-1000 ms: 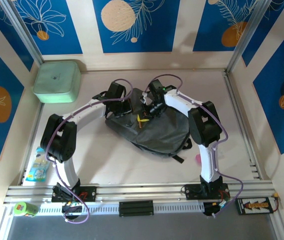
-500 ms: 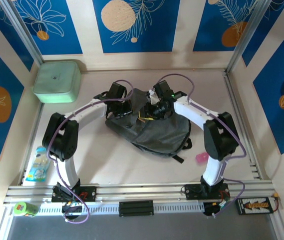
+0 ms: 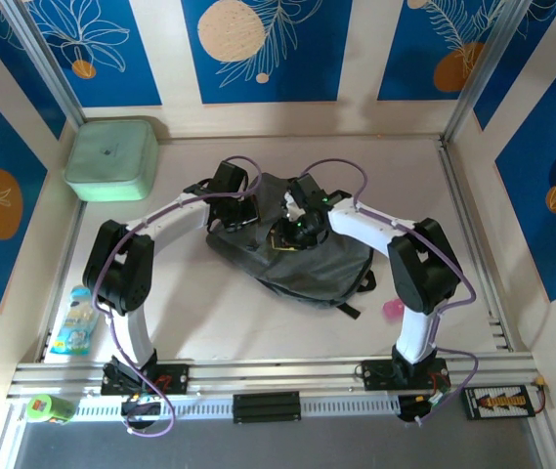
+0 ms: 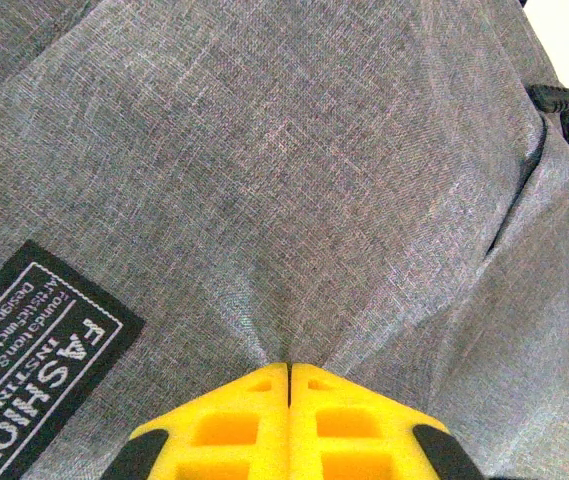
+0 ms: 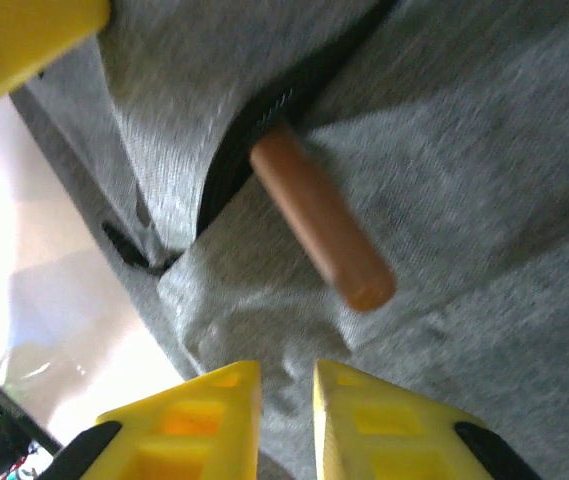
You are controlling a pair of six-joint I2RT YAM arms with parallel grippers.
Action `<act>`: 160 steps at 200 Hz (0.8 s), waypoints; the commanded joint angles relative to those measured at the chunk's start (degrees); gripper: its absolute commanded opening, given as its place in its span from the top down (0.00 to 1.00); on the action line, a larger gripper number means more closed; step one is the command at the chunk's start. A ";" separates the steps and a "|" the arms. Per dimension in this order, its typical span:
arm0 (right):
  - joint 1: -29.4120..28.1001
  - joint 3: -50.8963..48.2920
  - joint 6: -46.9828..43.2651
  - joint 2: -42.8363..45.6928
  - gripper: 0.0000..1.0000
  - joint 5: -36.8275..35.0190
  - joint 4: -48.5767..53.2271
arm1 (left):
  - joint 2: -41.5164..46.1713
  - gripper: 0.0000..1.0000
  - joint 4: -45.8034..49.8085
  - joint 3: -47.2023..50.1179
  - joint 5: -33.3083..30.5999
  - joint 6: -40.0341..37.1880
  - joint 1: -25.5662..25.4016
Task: Pack the student bag
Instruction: Place the pen in the student bag.
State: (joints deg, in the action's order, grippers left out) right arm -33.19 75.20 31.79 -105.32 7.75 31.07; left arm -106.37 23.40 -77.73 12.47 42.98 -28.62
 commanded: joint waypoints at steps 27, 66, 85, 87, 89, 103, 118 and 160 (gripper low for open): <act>3.57 8.36 2.44 -6.89 0.90 -7.36 -4.46 | -0.75 0.99 2.96 -2.13 1.50 -0.84 0.31; 5.81 7.88 2.62 -7.69 0.97 -5.52 -12.71 | -0.27 0.98 4.33 -3.12 2.63 -1.30 0.32; 6.33 4.60 2.75 -4.43 0.96 -4.09 -16.46 | -0.24 0.96 4.80 -3.63 3.54 -1.69 0.35; 6.44 4.16 2.75 -3.99 0.97 -4.09 -16.78 | -0.24 0.95 4.85 -3.65 3.64 -1.81 0.33; 6.44 3.68 2.77 -3.51 0.96 -4.02 -17.15 | -0.24 0.95 4.87 -3.65 3.69 -1.84 0.28; 6.63 0.32 3.03 -0.23 0.95 -4.06 -18.86 | -0.21 0.94 4.93 -3.91 4.27 -1.89 0.34; 6.69 -3.05 3.83 2.69 0.92 -4.26 -19.20 | 0.08 0.93 4.86 -3.92 4.24 -1.93 0.34; 6.30 -6.85 7.93 1.57 0.92 -1.71 -16.16 | 0.11 0.94 4.63 -4.18 4.43 -2.18 0.32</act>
State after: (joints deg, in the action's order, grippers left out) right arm -26.50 71.09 36.62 -102.98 3.64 14.28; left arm -106.37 26.81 -79.94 14.66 41.87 -28.62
